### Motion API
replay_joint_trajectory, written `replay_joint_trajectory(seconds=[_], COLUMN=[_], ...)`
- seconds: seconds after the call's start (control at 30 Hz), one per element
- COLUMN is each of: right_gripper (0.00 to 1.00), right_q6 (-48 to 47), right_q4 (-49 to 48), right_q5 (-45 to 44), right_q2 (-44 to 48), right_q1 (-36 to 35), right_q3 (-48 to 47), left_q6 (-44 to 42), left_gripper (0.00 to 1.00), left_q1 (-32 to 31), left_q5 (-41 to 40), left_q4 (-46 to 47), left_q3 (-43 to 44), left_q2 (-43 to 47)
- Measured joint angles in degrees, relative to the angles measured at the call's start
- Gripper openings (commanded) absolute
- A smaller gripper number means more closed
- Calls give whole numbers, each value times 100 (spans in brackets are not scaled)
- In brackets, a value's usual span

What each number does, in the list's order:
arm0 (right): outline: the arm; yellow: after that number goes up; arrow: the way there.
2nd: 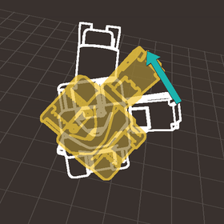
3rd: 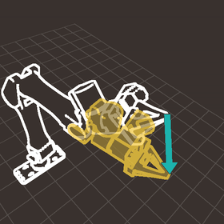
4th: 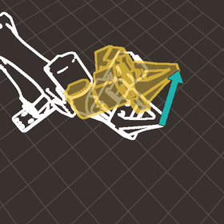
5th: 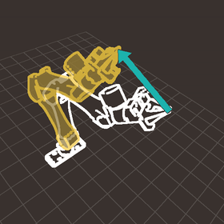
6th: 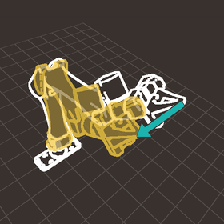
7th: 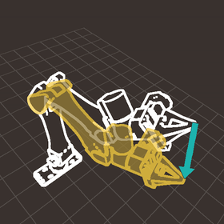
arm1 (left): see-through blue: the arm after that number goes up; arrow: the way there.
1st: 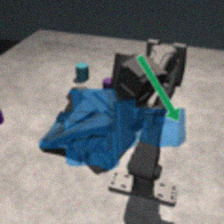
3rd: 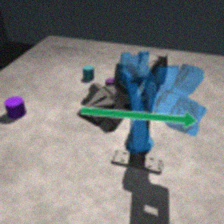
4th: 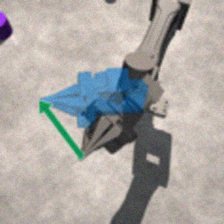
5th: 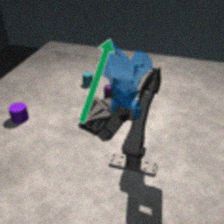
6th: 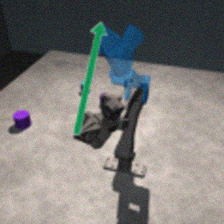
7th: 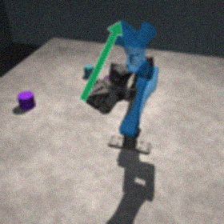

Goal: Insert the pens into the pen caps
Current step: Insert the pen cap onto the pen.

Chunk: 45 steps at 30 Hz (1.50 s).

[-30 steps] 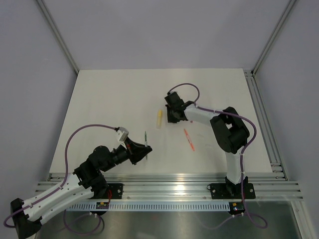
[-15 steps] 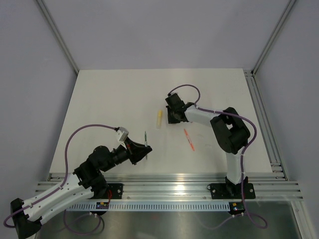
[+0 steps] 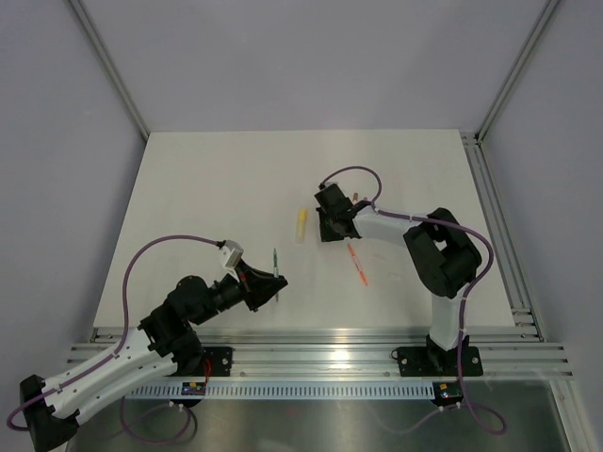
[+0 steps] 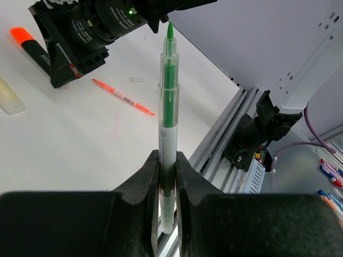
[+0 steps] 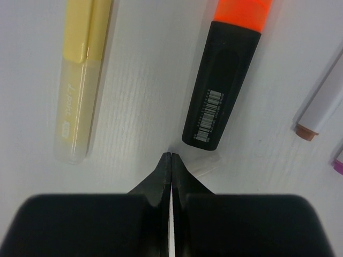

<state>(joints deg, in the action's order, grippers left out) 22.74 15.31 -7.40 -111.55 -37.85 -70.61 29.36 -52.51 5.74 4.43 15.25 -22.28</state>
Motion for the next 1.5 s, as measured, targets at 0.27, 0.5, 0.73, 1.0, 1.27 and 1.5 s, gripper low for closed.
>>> replay_joint_trajectory(seconds=[0.27,0.5,0.73,1.0,1.27,1.5], right_gripper=[0,18,50,48,48,48], right_q6=[0,131,649,1113,1270,1298], right_q4=[177,306,391,431,389,385], right_q5=[-2,-44,-267,-260,-260,-264], right_q2=[225,662,1104,1106,1008,861], right_q1=[-26,-37,-39,-39,2,105], right_q3=[160,326,691,894,925,953], left_q6=[0,0,2,2,2,2], left_gripper=[0,0,0,0,0,0], left_q1=[0,0,0,0,0,0], left_q5=[2,4,4,7,7,7], left_q4=[0,2,2,4,0,0], left_q3=[0,0,0,-2,-33,-42], left_q2=[0,-2,9,61,85,85])
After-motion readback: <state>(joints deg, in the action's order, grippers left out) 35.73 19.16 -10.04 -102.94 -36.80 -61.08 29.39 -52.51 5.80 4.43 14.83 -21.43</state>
